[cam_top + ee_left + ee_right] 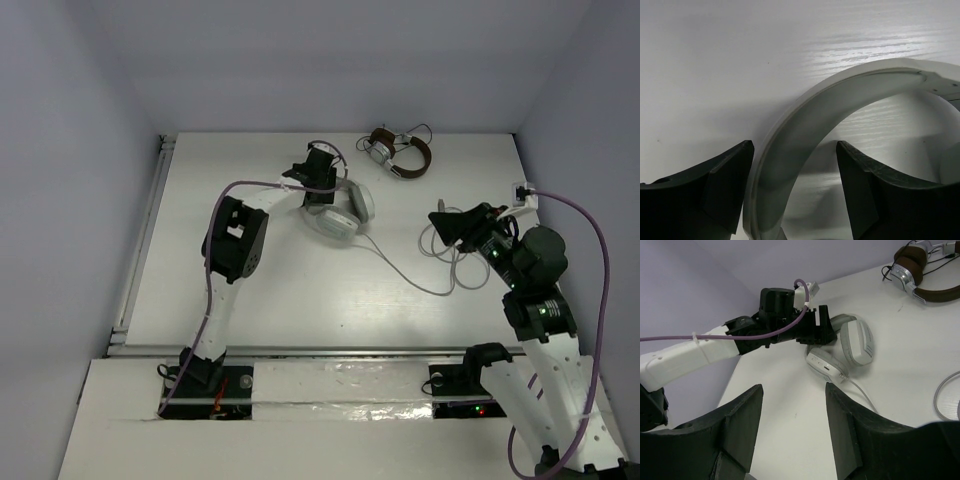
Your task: Wrap the headphones
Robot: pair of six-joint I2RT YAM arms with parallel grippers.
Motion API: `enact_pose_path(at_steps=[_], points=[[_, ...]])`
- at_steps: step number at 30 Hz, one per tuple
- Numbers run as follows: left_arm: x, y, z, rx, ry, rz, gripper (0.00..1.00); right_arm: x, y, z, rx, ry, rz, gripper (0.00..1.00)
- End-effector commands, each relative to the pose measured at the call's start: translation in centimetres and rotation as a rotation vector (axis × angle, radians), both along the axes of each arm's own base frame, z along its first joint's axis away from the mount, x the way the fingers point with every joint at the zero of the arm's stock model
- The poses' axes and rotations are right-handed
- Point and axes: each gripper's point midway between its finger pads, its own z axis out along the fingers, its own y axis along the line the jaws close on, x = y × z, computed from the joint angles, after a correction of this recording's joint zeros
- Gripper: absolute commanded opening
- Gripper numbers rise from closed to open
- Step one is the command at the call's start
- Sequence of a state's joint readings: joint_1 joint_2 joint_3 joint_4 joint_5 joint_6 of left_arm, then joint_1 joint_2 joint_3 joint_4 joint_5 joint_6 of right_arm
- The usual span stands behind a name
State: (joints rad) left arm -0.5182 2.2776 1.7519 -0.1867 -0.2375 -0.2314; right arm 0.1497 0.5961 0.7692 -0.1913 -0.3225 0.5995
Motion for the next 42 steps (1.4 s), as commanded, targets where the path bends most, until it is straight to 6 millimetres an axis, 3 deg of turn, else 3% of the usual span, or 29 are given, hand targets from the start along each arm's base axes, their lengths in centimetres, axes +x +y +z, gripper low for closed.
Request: enact_pose_path(at_steps=[1, 4, 5, 7, 9, 13, 14, 15, 16, 18, 19, 20, 21, 23, 24, 25, 27, 28, 29, 32, 35, 38, 40, 42], points=[[0.6, -0.2, 0.4, 0.033, 0.014, -0.057, 0.63, 0.0, 0.1, 1.5, 0.009, -0.062, 0.008, 0.59], [0.0, -0.2, -1.1, 0.048, 0.068, -0.076, 0.51, -0.1, -0.1, 1.6, 0.012, -0.067, -0.003, 0.59], [-0.3, -0.1, -1.5, 0.050, 0.075, -0.083, 0.36, 0.0, -0.1, 1.6, 0.012, -0.067, -0.004, 0.59], [-1.0, 0.3, -2.4, 0.057, 0.088, -0.084, 0.23, -0.1, -0.2, 1.8, 0.014, -0.071, -0.007, 0.59], [-1.7, 0.5, -3.2, 0.059, 0.104, -0.087, 0.01, 0.0, -0.1, 1.6, 0.018, -0.069, -0.006, 0.59], [-1.4, 1.1, -1.4, -0.023, 0.081, -0.070, 0.00, 0.2, 0.1, 1.2, 0.022, -0.060, 0.010, 0.59], [-1.5, 0.7, -0.7, -0.051, 0.072, -0.073, 0.00, 0.2, 0.2, 1.2, 0.022, -0.062, 0.011, 0.53], [-1.1, 1.0, 0.4, -0.112, 0.064, -0.062, 0.00, 0.3, 0.2, 1.0, 0.025, -0.057, 0.013, 0.48], [-0.9, 0.5, 3.3, -0.177, 0.032, -0.083, 0.00, 0.3, 0.3, 1.2, 0.027, -0.064, 0.019, 0.25], [-0.8, 0.1, 6.8, -0.253, -0.001, -0.104, 0.00, 0.4, 0.8, 1.1, 0.034, -0.068, 0.044, 0.00], [-0.8, 0.3, 10.1, -0.293, -0.044, -0.107, 0.00, 0.9, 1.1, 0.8, 0.038, -0.051, 0.054, 0.00], [-1.0, 0.0, 11.7, -0.313, -0.055, -0.125, 0.00, 0.9, 1.7, 1.0, 0.044, -0.061, 0.091, 0.00], [-1.7, -0.3, 14.9, -0.342, -0.075, -0.154, 0.00, 1.1, 2.1, 0.9, 0.051, -0.056, 0.114, 0.00], [-2.0, 0.6, 17.8, -0.357, -0.103, -0.164, 0.00, 1.7, 3.0, 0.5, 0.055, -0.055, 0.170, 0.00], [-2.9, 0.9, 20.4, -0.384, -0.122, -0.187, 0.00, 1.8, 3.4, 0.2, 0.045, -0.053, 0.188, 0.00], [-3.1, 1.7, 21.6, -0.394, -0.135, -0.185, 0.00, 2.1, 3.5, 0.1, 0.037, -0.056, 0.189, 0.01], [-4.1, 2.7, 23.0, -0.423, -0.136, -0.198, 0.00, 2.3, 4.6, -0.5, -0.001, -0.054, 0.233, 0.15], [-4.7, 3.2, 24.9, -0.452, -0.163, -0.206, 0.00, 2.2, 5.1, -0.7, -0.018, -0.056, 0.258, 0.23], [-4.7, 4.4, 25.5, -0.486, -0.164, -0.187, 0.00, 2.5, 5.8, -1.0, -0.027, -0.053, 0.278, 0.45], [-6.2, 5.2, 27.4, -0.548, -0.174, -0.214, 0.00, 3.4, 6.5, -1.5, -0.062, -0.088, 0.291, 0.77], [-7.5, 5.7, 28.8, -0.563, -0.184, -0.222, 0.00, 4.7, 7.7, -3.1, -0.138, -0.104, 0.315, 0.86], [-8.6, 6.0, 30.7, -0.608, -0.197, -0.251, 0.00, 5.7, 9.5, -5.4, -0.220, -0.088, 0.366, 0.88], [-9.2, 5.9, 32.3, -0.647, -0.211, -0.277, 0.00, 5.6, 11.0, -7.4, -0.268, -0.060, 0.428, 0.87], [-9.5, 5.7, 33.7, -0.683, -0.226, -0.302, 0.00, 4.8, 12.3, -7.9, -0.262, -0.077, 0.493, 0.85]])
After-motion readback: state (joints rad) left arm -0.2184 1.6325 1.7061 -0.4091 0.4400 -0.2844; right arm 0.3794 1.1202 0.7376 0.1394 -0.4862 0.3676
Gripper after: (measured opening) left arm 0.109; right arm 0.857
